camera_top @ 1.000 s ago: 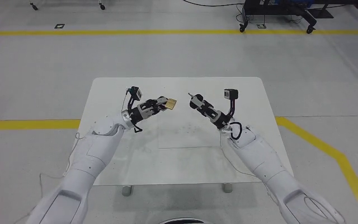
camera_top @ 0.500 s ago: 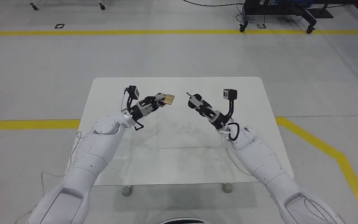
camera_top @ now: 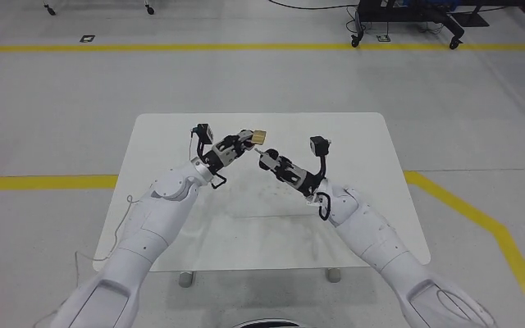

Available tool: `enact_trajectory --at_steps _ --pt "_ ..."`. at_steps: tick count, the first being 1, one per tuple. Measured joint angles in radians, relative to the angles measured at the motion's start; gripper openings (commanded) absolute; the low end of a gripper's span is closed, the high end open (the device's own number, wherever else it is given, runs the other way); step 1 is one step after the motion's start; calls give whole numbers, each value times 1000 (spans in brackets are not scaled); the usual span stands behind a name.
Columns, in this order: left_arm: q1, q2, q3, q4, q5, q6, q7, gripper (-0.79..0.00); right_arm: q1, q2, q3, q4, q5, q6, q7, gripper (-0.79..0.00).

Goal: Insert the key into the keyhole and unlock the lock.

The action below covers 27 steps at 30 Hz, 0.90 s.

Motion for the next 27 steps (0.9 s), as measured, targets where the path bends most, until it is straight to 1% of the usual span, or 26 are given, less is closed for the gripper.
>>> enact_trajectory --at_steps 4,12,17,21,27 --pt "11 1 -10 -17 5 5 -23 -785 19 -10 -2 36 -40 1 -37 -785" --pt "41 8 -42 -53 19 13 -48 -785 38 -27 10 85 -116 1 -146 -785" --pt "56 10 -54 -77 32 17 -56 -785 47 -35 14 101 -145 1 -182 -785" --pt "64 12 -72 -79 37 13 -40 -785 41 -39 2 67 -158 1 -181 -785" --pt "63 9 -83 -74 42 15 -27 -785 20 -30 4 9 -196 1 -177 -785"
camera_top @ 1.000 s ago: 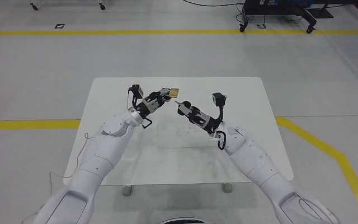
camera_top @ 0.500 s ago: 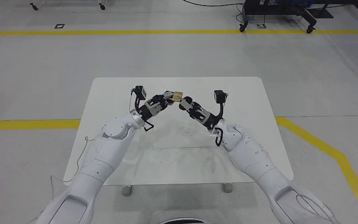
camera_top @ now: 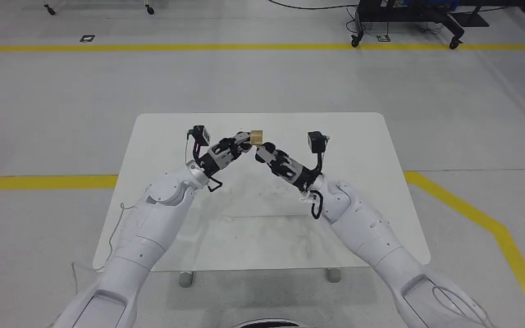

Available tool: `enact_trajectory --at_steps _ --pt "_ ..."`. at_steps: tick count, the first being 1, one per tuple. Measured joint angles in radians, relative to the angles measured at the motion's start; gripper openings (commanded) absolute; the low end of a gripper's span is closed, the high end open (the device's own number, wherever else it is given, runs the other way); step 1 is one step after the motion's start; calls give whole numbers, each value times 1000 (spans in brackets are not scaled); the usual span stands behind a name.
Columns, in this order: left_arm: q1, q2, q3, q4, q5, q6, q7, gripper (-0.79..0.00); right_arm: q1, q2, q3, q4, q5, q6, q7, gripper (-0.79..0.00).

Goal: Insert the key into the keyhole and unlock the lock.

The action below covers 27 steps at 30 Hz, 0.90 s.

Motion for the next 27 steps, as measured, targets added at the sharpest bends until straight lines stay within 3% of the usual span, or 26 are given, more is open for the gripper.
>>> enact_trajectory --at_steps 13,27 --pt "11 -3 -8 -17 11 -5 -57 -785 40 -16 30 97 -20 5 -75 -785" --pt "21 7 -27 -42 111 -57 -102 -785 27 -25 64 90 -31 0 -111 -785"
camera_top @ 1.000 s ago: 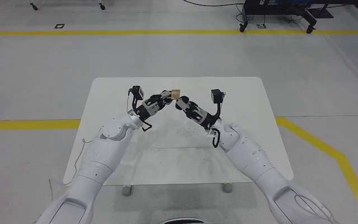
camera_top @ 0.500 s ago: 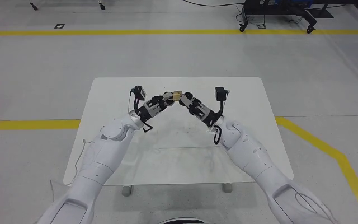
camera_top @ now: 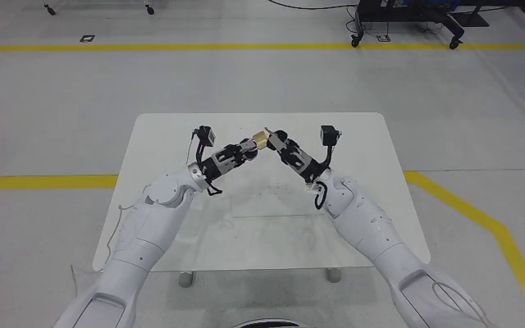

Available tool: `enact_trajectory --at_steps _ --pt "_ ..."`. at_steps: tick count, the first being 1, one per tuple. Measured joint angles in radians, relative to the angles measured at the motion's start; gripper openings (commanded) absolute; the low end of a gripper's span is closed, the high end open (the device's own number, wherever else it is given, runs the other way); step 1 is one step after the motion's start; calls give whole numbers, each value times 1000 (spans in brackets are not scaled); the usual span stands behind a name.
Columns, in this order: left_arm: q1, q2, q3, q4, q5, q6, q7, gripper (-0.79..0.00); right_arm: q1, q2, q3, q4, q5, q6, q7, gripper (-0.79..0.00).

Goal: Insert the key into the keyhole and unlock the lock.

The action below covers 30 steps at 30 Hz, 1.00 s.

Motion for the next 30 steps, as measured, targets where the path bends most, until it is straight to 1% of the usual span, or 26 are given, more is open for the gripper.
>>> enact_trajectory --at_steps 5,7,11,14,16,19,24,30 --pt "14 7 -16 -25 96 -83 49 -785 -8 1 26 10 77 1 -4 -785" --pt "26 9 -22 -47 124 -118 67 -785 -3 2 39 28 108 19 9 -785" --pt "52 13 -31 -95 139 -178 48 -785 4 3 60 36 165 73 45 -785" --pt "67 17 -32 -129 165 -206 28 -785 5 0 56 28 208 103 99 -785" --pt "75 19 -31 -148 180 -211 14 -785 9 -3 49 24 238 116 147 -785" --pt "82 23 -31 -162 221 -208 17 -785 11 -6 37 17 308 103 225 -785" --pt "91 25 -34 -173 287 -194 60 -785 14 -7 26 8 398 83 346 -785" --pt "102 29 -37 -200 375 -185 111 -785 -1 -5 23 -26 487 51 448 -785"
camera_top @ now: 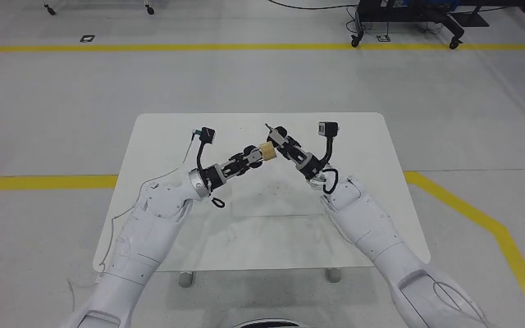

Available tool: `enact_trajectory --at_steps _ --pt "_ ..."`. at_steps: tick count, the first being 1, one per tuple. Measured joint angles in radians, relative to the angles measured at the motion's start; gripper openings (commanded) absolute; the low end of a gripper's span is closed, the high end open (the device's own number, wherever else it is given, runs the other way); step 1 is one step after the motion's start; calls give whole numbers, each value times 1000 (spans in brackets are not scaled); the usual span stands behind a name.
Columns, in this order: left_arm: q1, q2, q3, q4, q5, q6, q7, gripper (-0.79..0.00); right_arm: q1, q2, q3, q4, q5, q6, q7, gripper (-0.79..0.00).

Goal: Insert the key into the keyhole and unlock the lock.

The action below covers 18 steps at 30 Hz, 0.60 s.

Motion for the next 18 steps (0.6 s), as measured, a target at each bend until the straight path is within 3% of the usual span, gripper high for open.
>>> enact_trajectory --at_steps 12,18 --pt "28 5 -11 -61 135 49 108 -785 -33 16 21 -75 99 1 139 -785" --pt "22 -1 -16 -16 -32 150 77 -785 -51 24 39 -123 134 -15 179 -785"
